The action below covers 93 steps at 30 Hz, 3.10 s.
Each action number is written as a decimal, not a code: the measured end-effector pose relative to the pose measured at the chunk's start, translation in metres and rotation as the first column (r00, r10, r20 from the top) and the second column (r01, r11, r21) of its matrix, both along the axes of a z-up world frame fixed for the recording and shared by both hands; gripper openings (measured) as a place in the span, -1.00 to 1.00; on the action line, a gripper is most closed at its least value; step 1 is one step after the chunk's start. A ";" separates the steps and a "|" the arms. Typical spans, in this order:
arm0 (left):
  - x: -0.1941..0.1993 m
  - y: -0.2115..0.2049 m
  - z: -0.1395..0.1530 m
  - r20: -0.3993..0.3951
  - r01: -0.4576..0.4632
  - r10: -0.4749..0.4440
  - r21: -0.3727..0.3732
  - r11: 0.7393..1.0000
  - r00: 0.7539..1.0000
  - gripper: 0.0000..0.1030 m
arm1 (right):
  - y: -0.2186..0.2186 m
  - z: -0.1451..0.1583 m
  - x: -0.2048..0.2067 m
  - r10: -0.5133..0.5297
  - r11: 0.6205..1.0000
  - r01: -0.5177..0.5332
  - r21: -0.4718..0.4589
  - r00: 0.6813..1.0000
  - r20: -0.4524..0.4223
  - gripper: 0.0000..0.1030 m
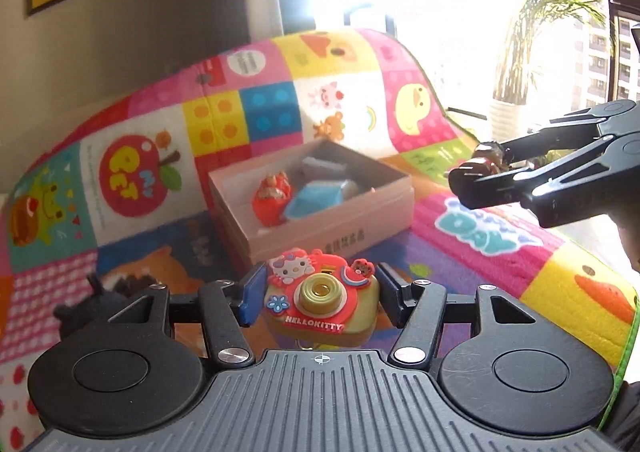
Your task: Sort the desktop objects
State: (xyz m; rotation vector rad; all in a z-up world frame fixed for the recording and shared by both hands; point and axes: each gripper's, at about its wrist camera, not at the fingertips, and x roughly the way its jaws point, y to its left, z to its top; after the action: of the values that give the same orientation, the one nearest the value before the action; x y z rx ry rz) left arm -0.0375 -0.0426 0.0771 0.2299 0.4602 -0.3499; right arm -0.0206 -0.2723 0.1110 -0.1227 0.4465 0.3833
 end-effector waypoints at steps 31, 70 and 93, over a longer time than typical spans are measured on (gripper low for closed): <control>0.055 0.078 -0.059 -0.144 -0.235 0.206 -0.226 0.945 0.968 0.85 | 0.061 0.027 0.147 -0.030 0.998 0.037 0.045 0.990 -0.134 0.25; 0.034 0.137 -0.070 -0.182 -0.402 0.361 -0.303 0.864 0.915 0.94 | 0.241 -0.040 0.155 0.291 0.944 -0.327 -0.052 0.894 -0.342 0.13; 0.012 0.123 -0.072 -0.201 -0.332 0.285 -0.263 0.906 0.937 0.96 | 0.193 -0.075 0.086 0.296 0.916 -0.363 -0.168 0.897 -0.327 -0.26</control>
State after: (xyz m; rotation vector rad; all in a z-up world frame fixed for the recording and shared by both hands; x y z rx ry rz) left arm -0.0258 0.0804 0.0055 -0.1632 0.5860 -0.1204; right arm 0.0655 -0.0791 0.0355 -0.3698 0.7713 0.6932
